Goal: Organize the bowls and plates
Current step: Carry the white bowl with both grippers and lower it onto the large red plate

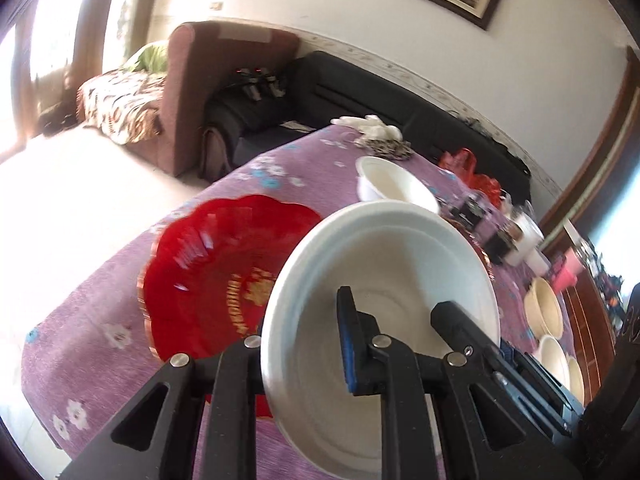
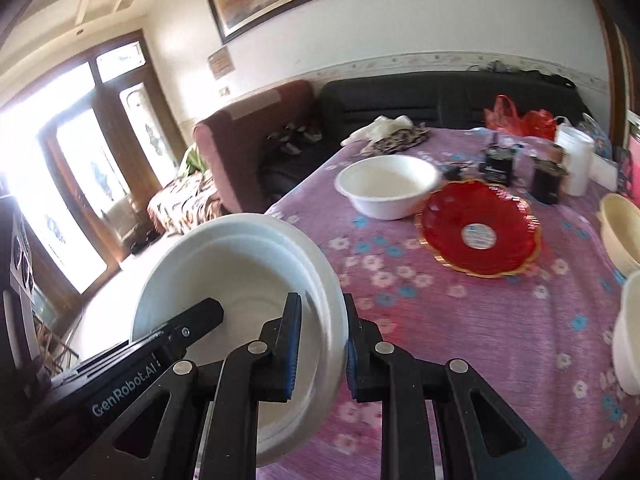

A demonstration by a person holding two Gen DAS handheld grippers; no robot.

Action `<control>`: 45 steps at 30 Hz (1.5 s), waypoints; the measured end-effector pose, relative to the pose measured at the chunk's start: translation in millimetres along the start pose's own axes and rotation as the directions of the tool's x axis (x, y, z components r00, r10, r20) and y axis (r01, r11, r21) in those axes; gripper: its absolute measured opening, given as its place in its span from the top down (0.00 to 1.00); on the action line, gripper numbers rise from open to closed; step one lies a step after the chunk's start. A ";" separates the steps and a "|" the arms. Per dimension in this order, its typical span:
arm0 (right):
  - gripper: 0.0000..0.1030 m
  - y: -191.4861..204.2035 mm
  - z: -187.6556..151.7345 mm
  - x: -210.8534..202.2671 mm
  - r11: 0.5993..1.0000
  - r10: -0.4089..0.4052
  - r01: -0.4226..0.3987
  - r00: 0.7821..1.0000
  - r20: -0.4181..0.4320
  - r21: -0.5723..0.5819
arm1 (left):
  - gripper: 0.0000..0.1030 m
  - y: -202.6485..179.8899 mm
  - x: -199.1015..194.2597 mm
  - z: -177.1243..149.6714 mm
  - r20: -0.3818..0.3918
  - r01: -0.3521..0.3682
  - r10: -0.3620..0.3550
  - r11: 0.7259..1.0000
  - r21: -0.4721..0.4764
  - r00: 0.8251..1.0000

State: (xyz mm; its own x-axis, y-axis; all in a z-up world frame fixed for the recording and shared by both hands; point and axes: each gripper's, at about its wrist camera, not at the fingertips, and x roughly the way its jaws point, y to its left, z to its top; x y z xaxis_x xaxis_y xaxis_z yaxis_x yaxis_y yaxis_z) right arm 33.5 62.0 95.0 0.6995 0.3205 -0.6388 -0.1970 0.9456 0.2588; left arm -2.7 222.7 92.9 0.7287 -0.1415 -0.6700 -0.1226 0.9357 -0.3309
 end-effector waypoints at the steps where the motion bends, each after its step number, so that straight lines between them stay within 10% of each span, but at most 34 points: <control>1: 0.79 7.0 -0.1 6.9 1.000 0.000 0.000 1.000 -0.011 -0.013 | 0.84 5.8 2.0 1.3 -0.001 -0.008 0.008 1.000 -0.010 1.000; 29: 0.79 22.6 5.7 129.5 0.999 -0.013 0.002 0.974 -0.226 -0.051 | 0.80 56.2 78.2 17.7 -0.128 -0.113 0.104 0.991 -0.070 0.986; 45: 0.79 22.0 5.7 127.7 0.999 -0.011 0.003 0.982 -0.188 -0.039 | 0.56 53.4 66.2 20.1 -0.101 -0.042 0.033 0.995 -0.089 0.994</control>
State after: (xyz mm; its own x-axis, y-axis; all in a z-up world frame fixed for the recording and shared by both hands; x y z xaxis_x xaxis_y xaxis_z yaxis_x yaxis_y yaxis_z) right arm 122.5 123.4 23.3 0.5600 0.3151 -0.7663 -0.2210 0.9482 0.2284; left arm 52.6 269.8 44.2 0.6522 -0.1424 -0.7446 -0.2126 0.9084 -0.3599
